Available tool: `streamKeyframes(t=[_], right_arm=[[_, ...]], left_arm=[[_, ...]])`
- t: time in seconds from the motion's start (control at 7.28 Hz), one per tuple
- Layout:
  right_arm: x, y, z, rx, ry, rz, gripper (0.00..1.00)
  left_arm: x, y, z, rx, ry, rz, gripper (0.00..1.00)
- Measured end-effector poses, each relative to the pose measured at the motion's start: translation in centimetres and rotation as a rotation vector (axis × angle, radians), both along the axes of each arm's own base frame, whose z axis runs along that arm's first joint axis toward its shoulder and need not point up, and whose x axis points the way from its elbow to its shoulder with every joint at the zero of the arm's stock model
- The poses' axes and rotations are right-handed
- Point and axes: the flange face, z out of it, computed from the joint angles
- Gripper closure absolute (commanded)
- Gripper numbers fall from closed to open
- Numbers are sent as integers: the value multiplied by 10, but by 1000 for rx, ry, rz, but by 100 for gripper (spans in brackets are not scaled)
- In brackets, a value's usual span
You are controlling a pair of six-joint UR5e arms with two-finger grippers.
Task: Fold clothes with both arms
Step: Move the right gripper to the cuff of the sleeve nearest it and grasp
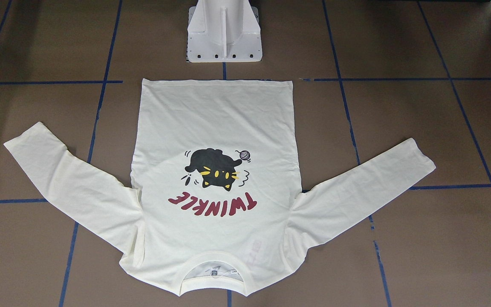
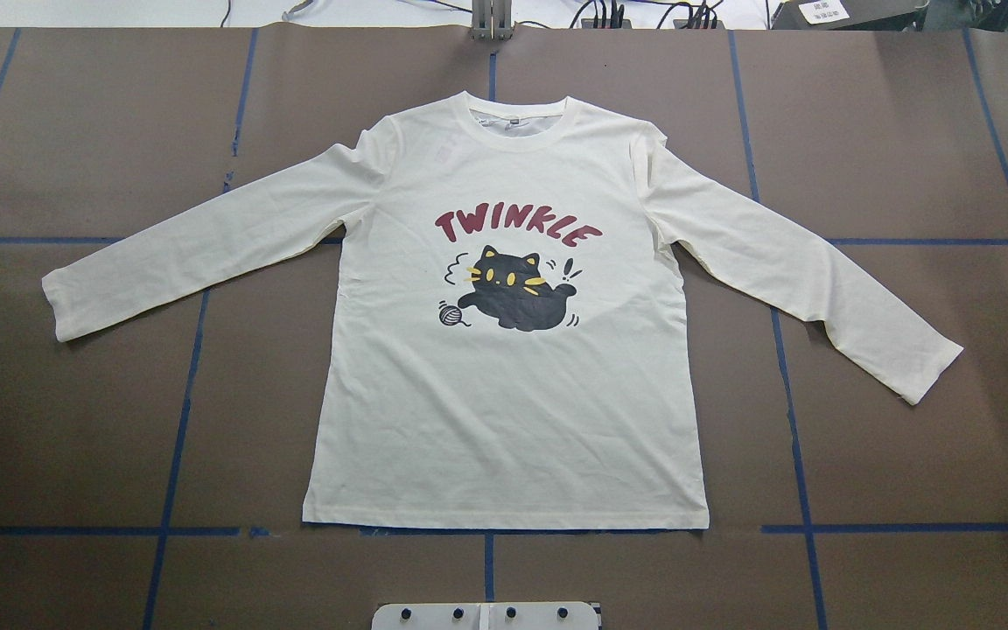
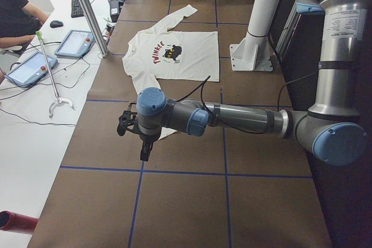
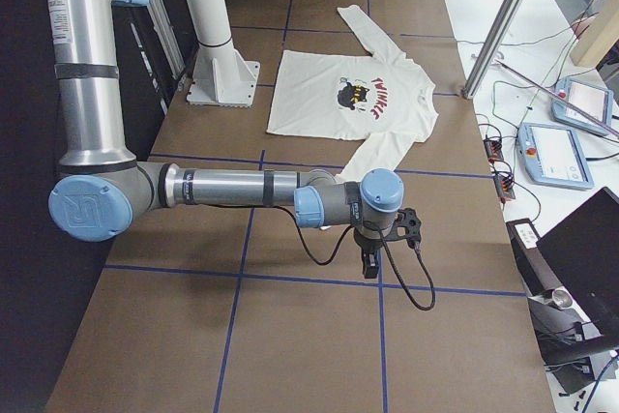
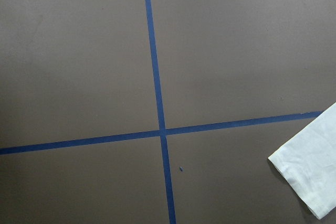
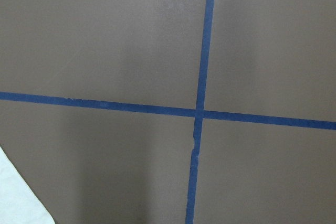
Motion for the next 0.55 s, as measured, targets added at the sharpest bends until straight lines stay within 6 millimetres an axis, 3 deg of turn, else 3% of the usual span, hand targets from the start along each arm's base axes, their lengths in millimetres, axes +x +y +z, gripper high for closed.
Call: streamKeyframes(t=[0.55], right_arm=[[-2, 0, 1, -2, 2, 0, 0]], left_arm=[[2, 19, -30, 27, 22, 5, 0]])
